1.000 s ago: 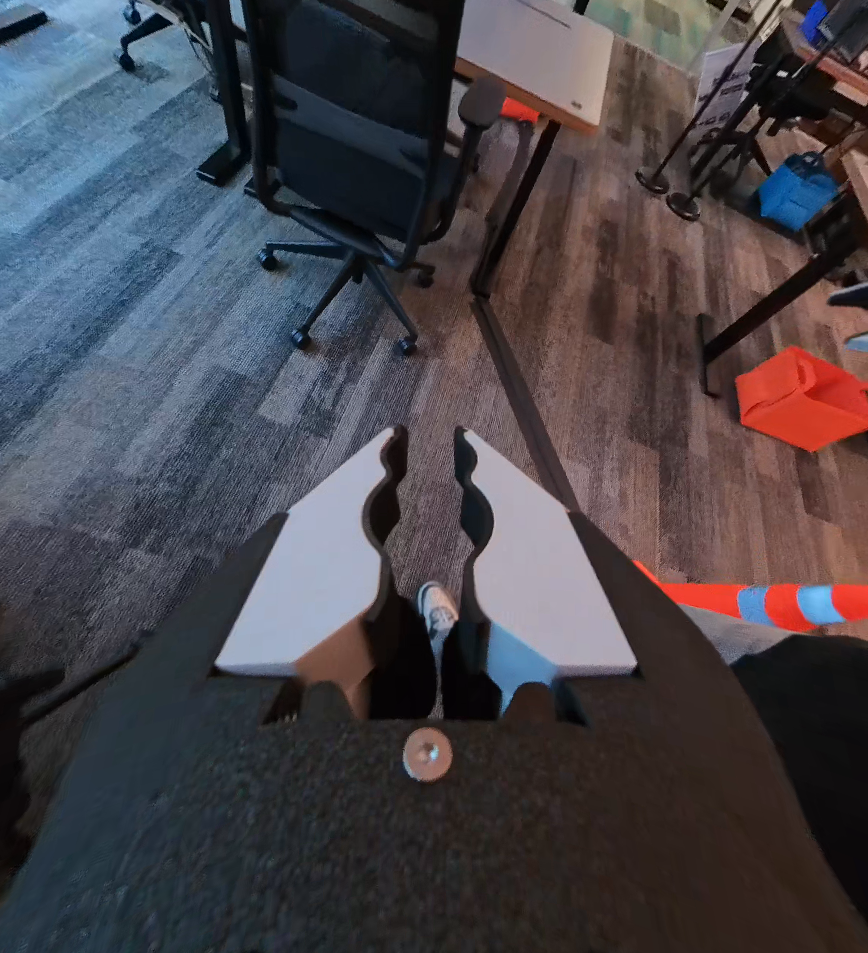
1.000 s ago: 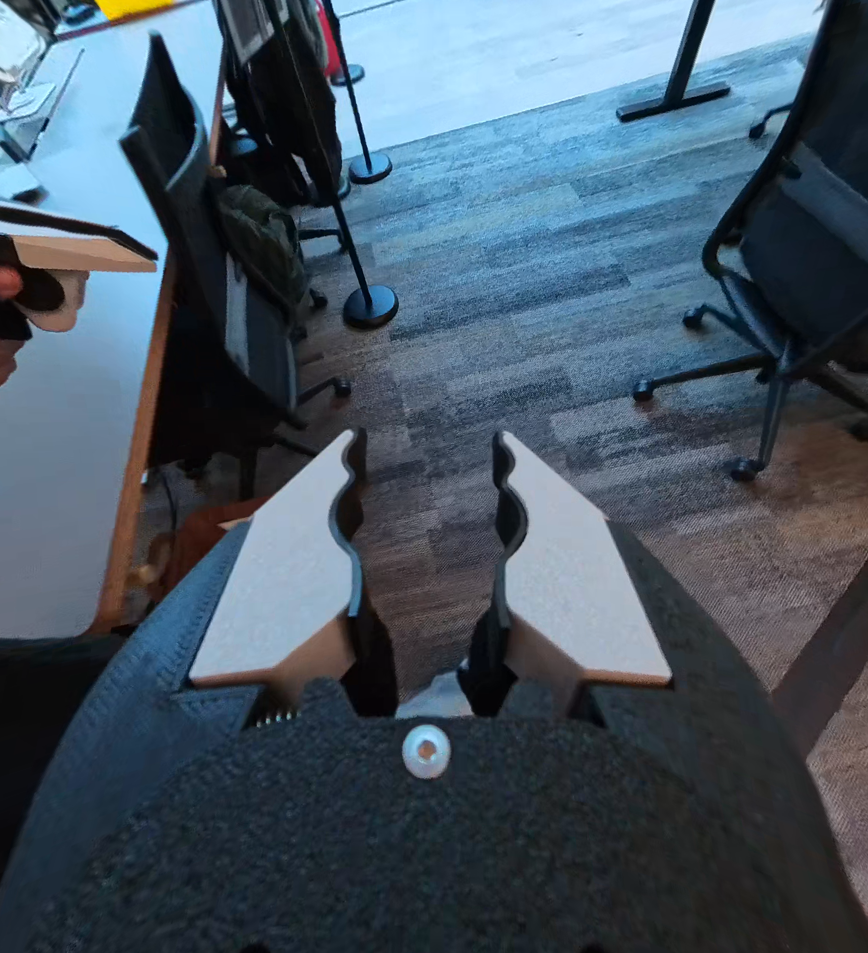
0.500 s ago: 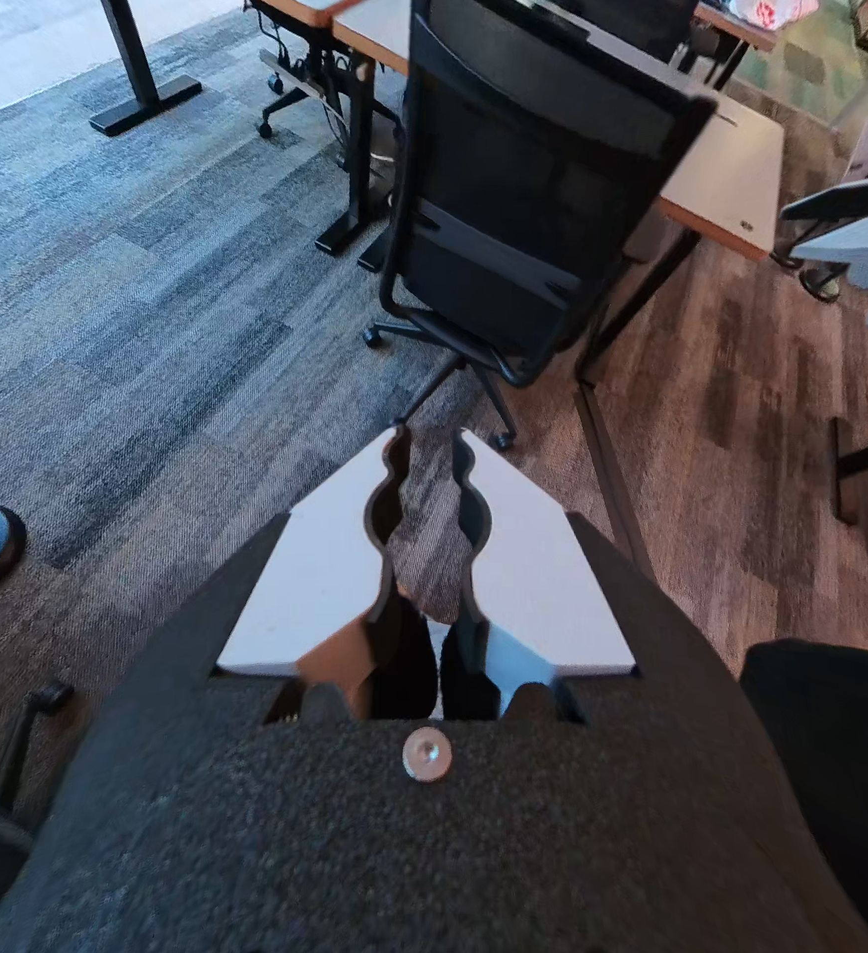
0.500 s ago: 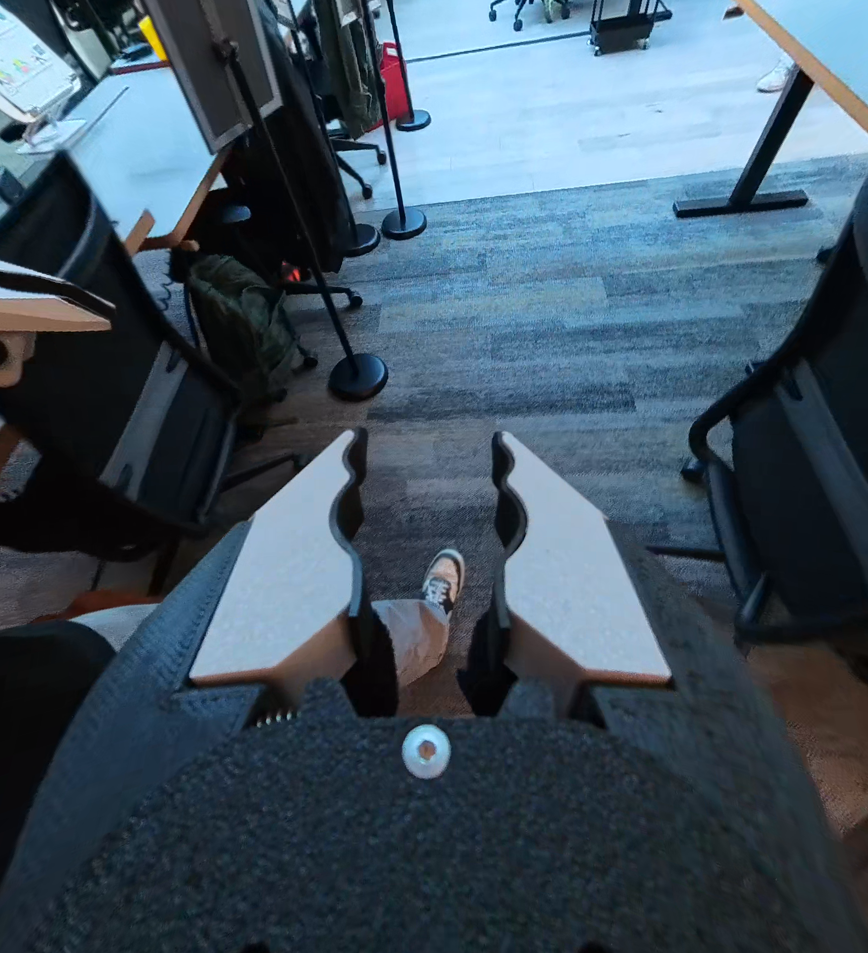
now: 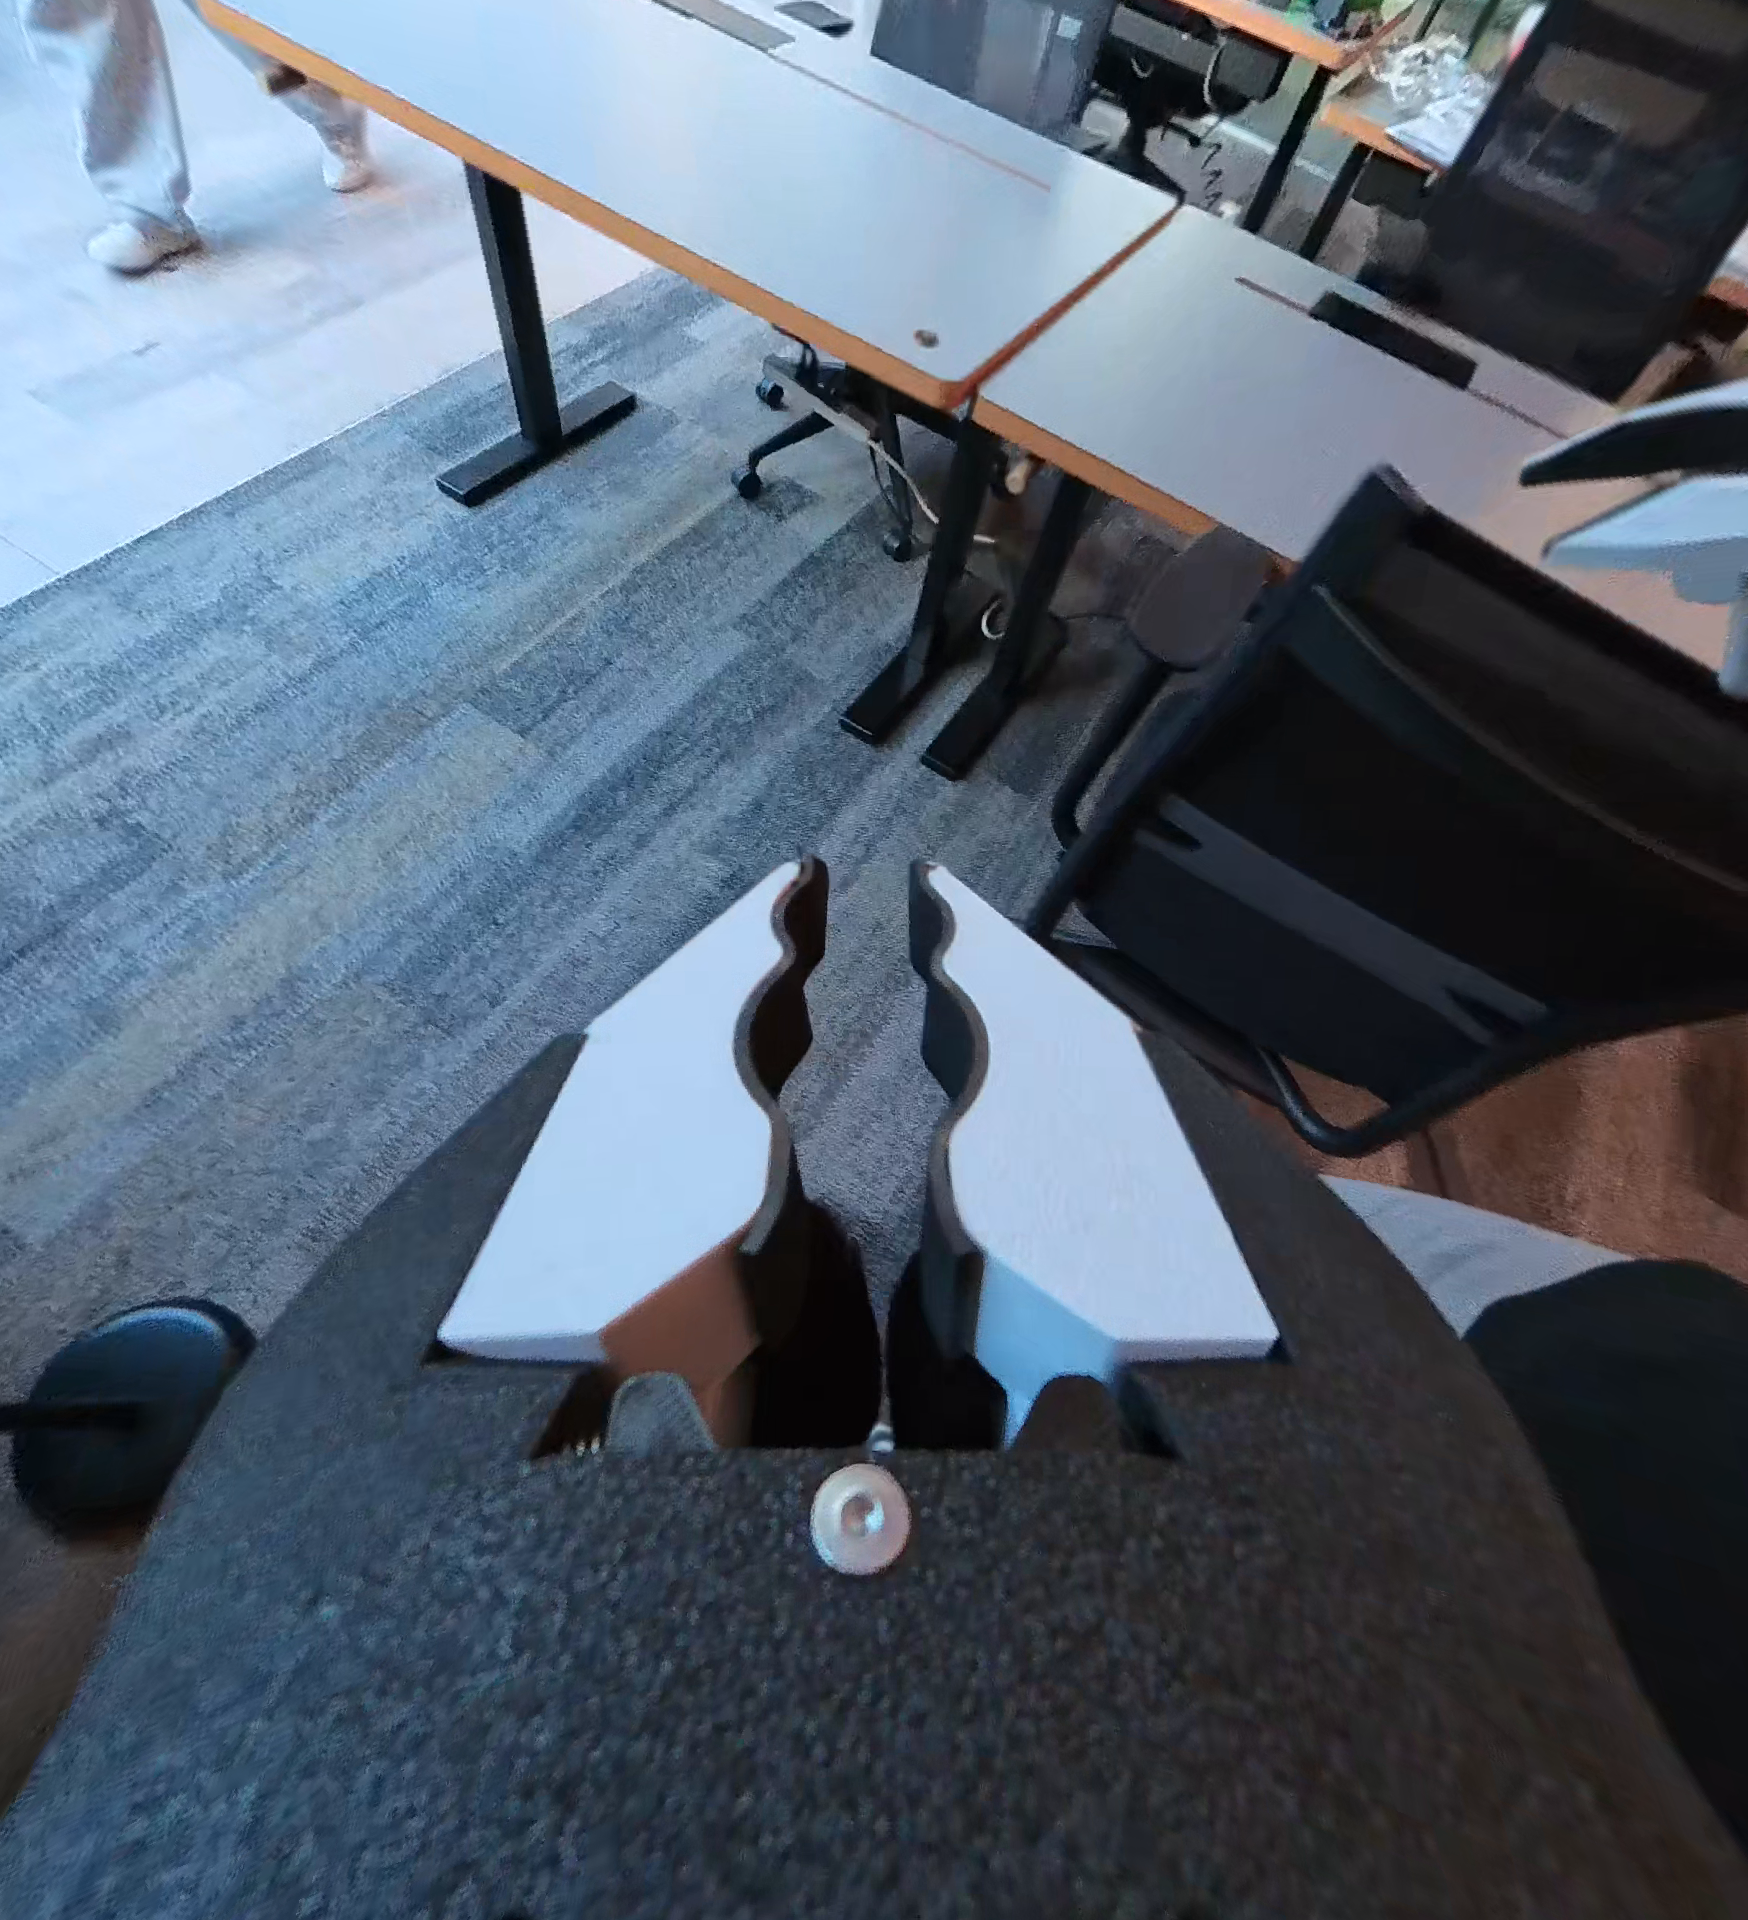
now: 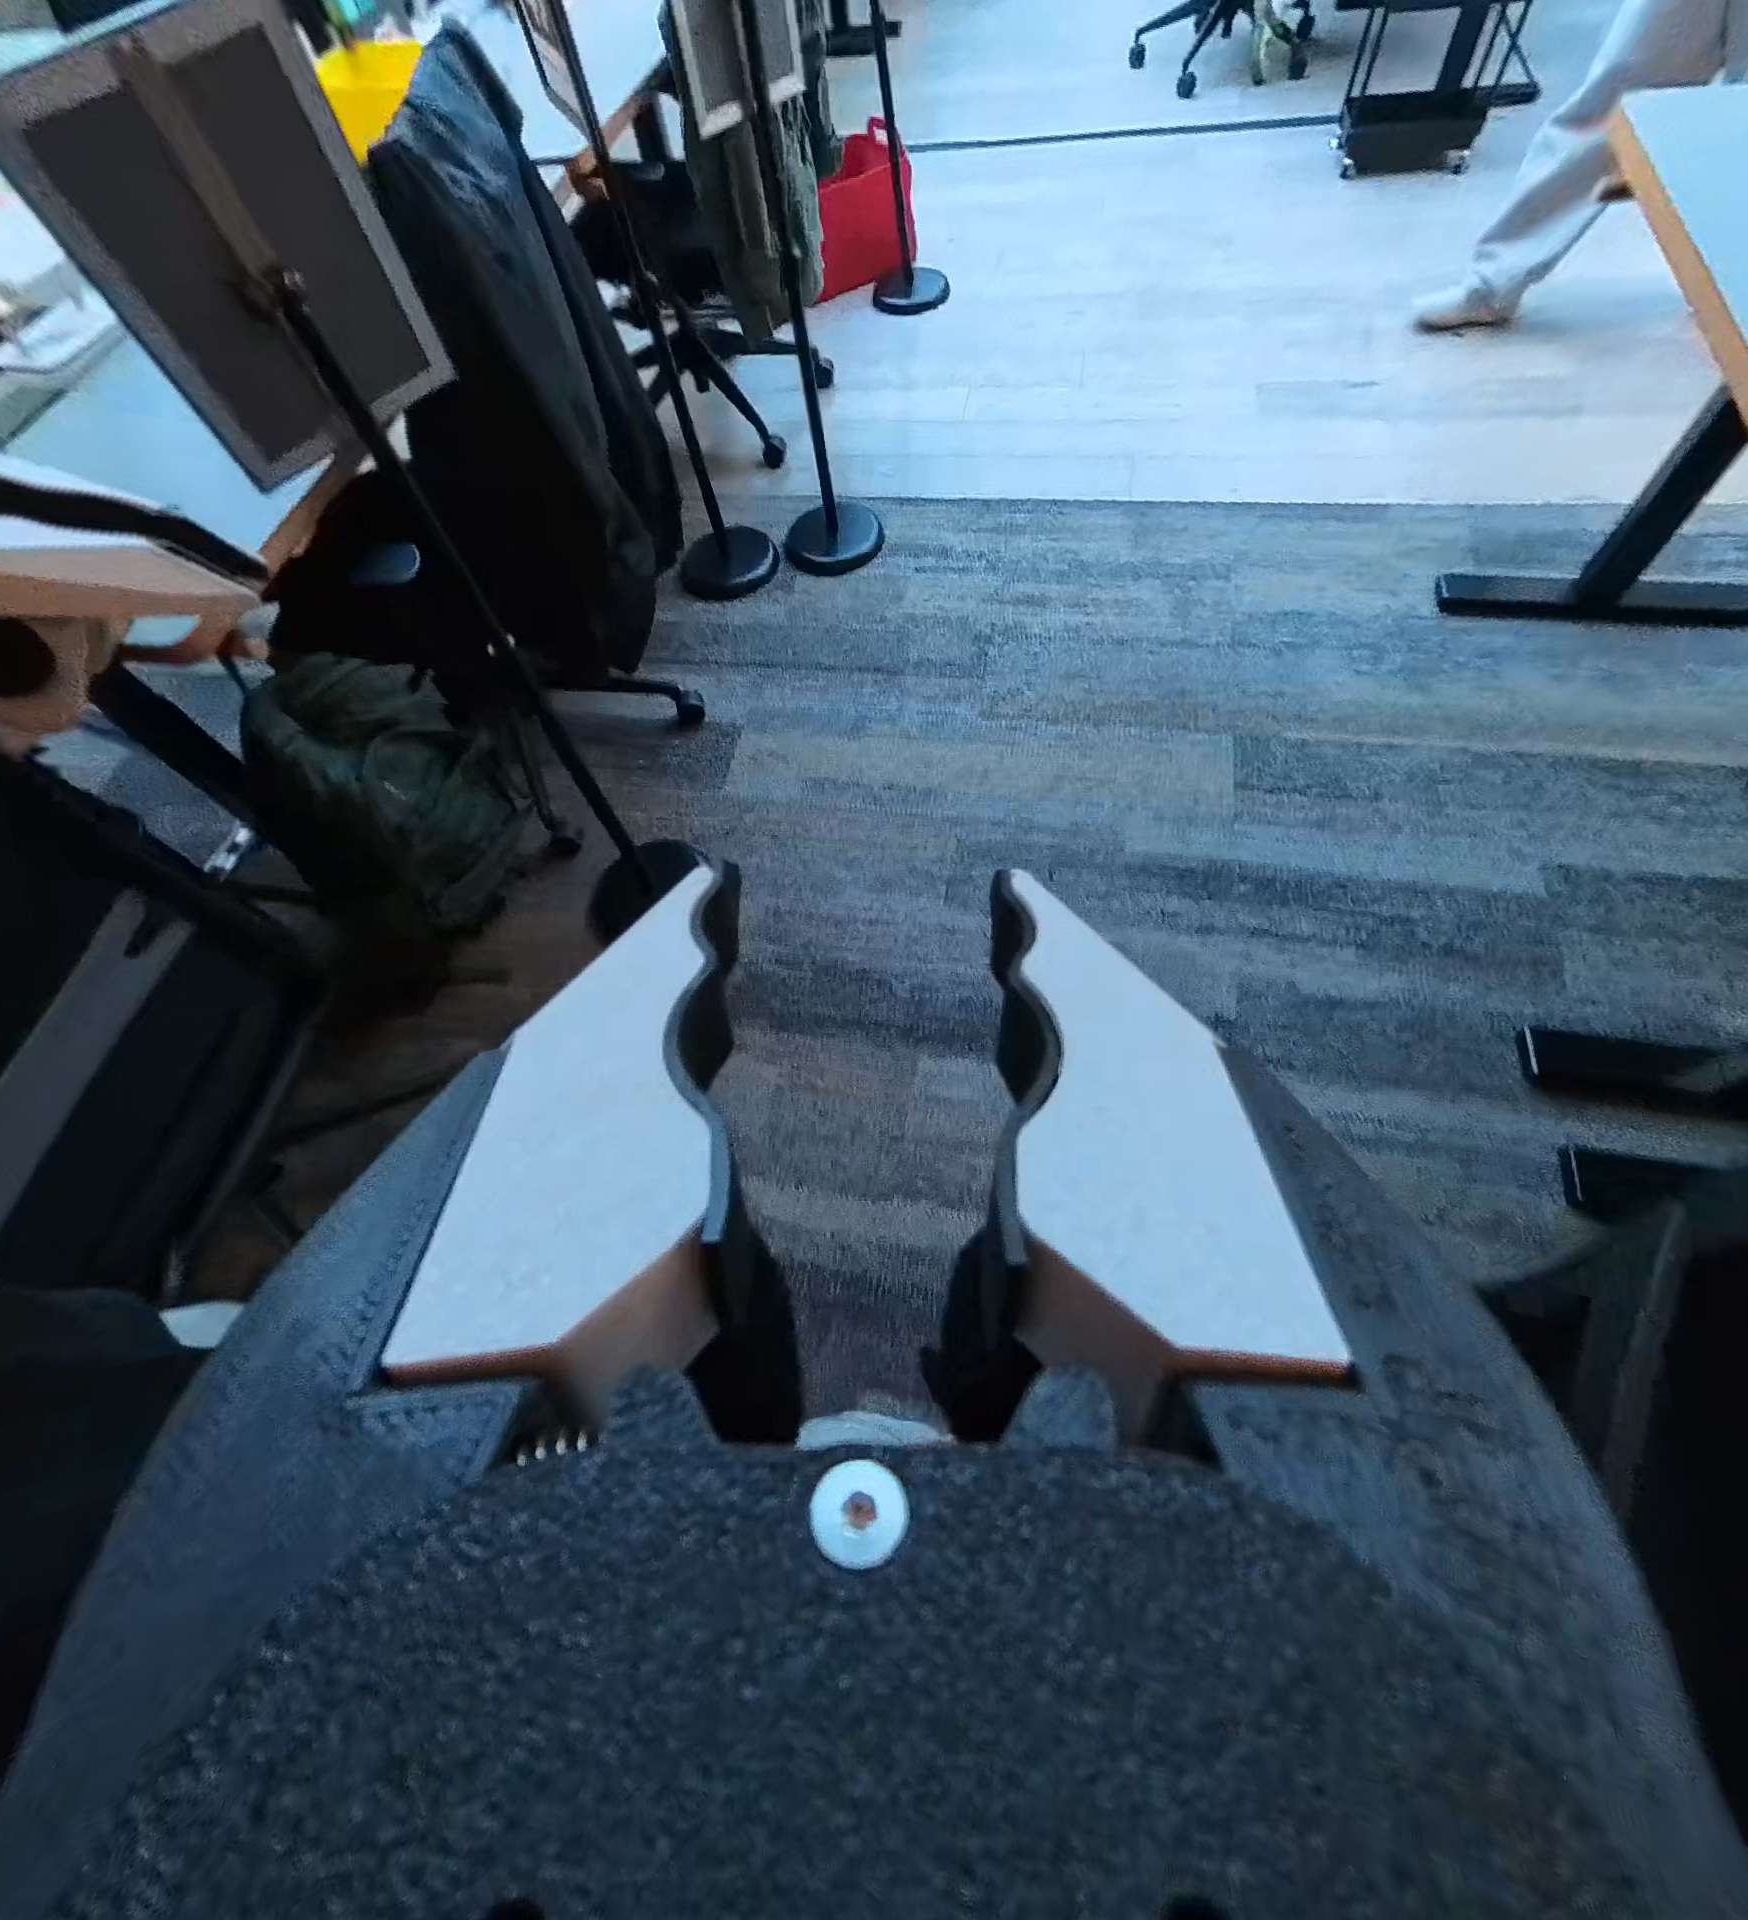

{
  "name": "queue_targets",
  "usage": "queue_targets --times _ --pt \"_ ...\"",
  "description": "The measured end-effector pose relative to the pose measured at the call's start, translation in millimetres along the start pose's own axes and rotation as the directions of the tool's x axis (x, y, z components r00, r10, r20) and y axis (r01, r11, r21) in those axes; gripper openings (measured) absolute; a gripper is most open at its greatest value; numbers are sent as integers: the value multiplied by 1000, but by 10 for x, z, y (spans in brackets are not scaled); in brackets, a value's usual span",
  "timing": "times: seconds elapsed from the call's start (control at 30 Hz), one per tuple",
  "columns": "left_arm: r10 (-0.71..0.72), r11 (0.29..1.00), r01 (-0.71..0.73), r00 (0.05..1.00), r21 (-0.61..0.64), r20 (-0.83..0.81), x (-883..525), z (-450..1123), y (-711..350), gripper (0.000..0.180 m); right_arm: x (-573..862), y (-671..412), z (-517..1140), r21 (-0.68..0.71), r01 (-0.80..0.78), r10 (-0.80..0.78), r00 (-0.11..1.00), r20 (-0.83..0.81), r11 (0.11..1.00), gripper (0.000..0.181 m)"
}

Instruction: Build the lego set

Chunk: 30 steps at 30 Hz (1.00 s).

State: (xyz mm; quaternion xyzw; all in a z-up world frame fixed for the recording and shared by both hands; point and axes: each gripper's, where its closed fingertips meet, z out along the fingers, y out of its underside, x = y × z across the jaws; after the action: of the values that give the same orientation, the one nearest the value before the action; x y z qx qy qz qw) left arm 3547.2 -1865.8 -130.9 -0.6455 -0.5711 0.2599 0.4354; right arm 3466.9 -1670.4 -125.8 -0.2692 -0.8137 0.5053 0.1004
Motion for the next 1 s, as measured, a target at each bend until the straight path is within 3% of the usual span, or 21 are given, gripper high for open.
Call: queue_targets --times 0.13,0.3,0.5,0.73,1.0 --pt "38 999 -38 999 -18 32 -432 913 -469 13 658 -594 861 33 -29 26 996 83 999 48" --pt "26 1000 -26 996 1 80 -883 2158 -1135 13 1580 -1354 1852 106 64 -79 986 145 992 49" --pt "21 999 -15 994 -52 110 -1304 3338 -2149 13 2790 -2130 2819 73 15 -31 973 229 997 49" --pt "-27 997 33 997 -73 70 -2123 4768 -2966 13 4260 -2736 4027 38 30 -37 981 190 999 49" --pt "10 999 -7 998 -37 62 -3722 6508 -3953 13 5654 -3681 5908 5 71 -71 982 172 997 49"
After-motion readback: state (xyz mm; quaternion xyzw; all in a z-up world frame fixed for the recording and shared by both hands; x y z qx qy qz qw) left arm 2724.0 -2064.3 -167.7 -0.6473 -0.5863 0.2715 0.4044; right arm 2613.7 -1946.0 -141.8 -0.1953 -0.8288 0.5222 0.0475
